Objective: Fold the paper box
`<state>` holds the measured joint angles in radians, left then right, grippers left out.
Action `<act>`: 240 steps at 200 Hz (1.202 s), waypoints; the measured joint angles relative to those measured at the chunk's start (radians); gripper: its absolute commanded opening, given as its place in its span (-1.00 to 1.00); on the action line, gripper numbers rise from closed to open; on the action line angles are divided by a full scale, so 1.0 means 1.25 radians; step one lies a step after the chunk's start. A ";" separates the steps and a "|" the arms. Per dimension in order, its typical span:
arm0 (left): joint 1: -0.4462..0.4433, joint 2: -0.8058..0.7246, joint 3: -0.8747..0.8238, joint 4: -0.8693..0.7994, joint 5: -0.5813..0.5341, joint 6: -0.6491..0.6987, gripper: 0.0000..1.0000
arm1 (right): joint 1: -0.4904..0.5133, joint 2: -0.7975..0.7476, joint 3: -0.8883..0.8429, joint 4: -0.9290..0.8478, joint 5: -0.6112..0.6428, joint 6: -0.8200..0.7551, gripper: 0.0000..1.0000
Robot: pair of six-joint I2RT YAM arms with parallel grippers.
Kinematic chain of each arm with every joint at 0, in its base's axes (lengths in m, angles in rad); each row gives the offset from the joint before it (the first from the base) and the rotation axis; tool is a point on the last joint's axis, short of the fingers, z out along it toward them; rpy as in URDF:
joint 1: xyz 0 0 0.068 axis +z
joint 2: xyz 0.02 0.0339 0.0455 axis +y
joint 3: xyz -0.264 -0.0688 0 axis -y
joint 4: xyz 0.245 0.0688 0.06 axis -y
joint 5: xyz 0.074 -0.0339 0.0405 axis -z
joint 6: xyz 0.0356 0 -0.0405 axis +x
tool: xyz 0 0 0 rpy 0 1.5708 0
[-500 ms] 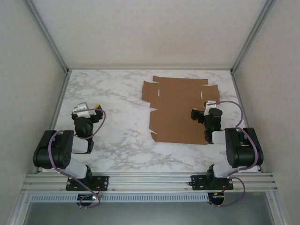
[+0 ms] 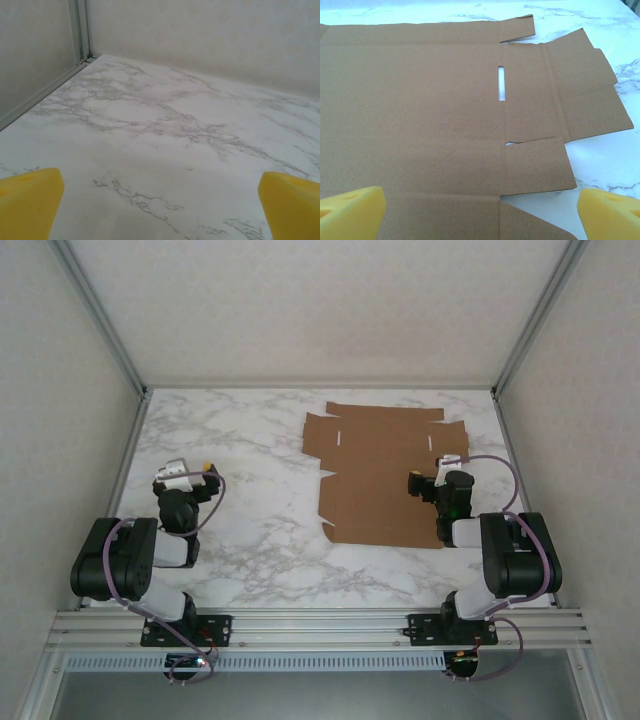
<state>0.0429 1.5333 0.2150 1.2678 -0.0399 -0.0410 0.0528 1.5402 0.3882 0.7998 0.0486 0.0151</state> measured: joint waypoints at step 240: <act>-0.348 -0.521 0.463 -1.037 -0.087 -0.474 0.99 | 0.308 -0.463 0.649 -1.059 -0.017 0.381 0.93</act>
<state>-0.3916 0.8822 0.7937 -0.0288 -0.1486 -0.6338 0.4377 0.9619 1.1992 -0.5240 0.0269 0.4911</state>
